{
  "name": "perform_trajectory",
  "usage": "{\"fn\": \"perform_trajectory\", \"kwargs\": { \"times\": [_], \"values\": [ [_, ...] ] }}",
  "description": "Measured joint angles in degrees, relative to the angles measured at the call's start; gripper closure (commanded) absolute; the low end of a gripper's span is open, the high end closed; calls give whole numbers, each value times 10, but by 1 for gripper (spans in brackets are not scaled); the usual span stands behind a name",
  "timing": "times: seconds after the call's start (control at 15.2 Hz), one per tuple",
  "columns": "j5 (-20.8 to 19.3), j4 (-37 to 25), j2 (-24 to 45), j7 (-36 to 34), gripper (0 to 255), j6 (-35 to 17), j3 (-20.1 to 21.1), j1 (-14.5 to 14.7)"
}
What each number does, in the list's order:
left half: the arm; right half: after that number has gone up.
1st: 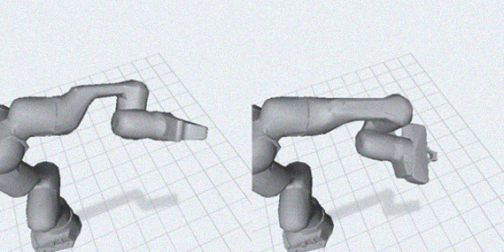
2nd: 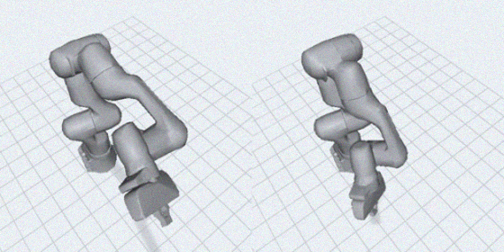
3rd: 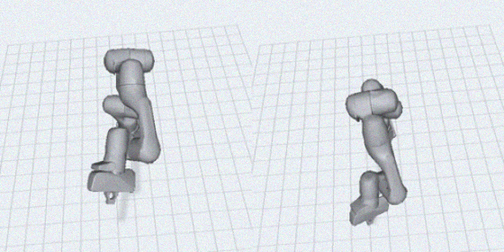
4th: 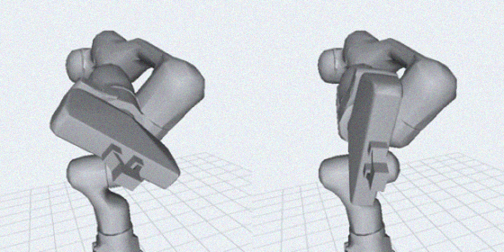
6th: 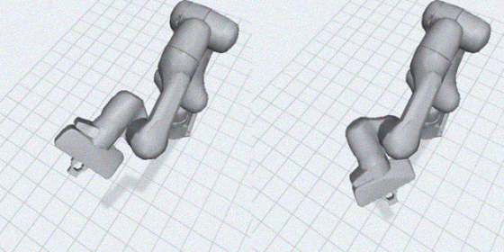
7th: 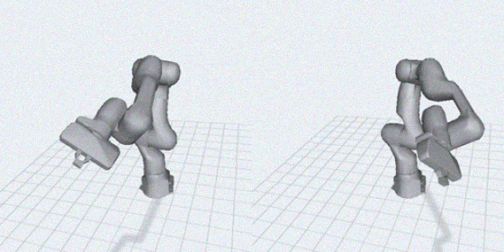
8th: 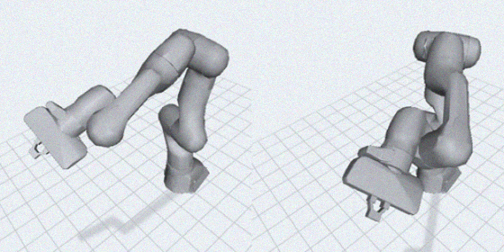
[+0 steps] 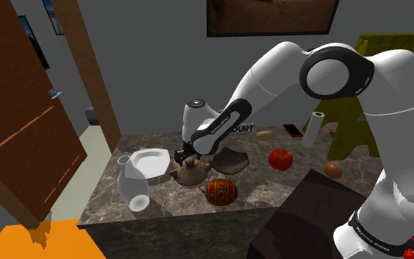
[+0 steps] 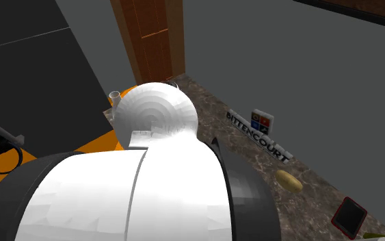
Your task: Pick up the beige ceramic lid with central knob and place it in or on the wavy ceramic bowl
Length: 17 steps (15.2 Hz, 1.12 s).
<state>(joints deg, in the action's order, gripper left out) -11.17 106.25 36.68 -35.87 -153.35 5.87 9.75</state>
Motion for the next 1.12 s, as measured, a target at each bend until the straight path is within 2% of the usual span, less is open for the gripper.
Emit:
{"fn": "perform_trajectory", "kwargs": {
  "times": [0.13, 0.2, 0.86, 1.12],
  "values": [
    [0, 0, 0, 0, 0, 0, 0, 0],
    [0, 0, 0, 0, 255, 0, 0, 0],
    [0, 0, 0, 0, 255, 0, 0, 0],
    [4, 2, -18, 2, 255, 16, 4, -2]
  ]
}}
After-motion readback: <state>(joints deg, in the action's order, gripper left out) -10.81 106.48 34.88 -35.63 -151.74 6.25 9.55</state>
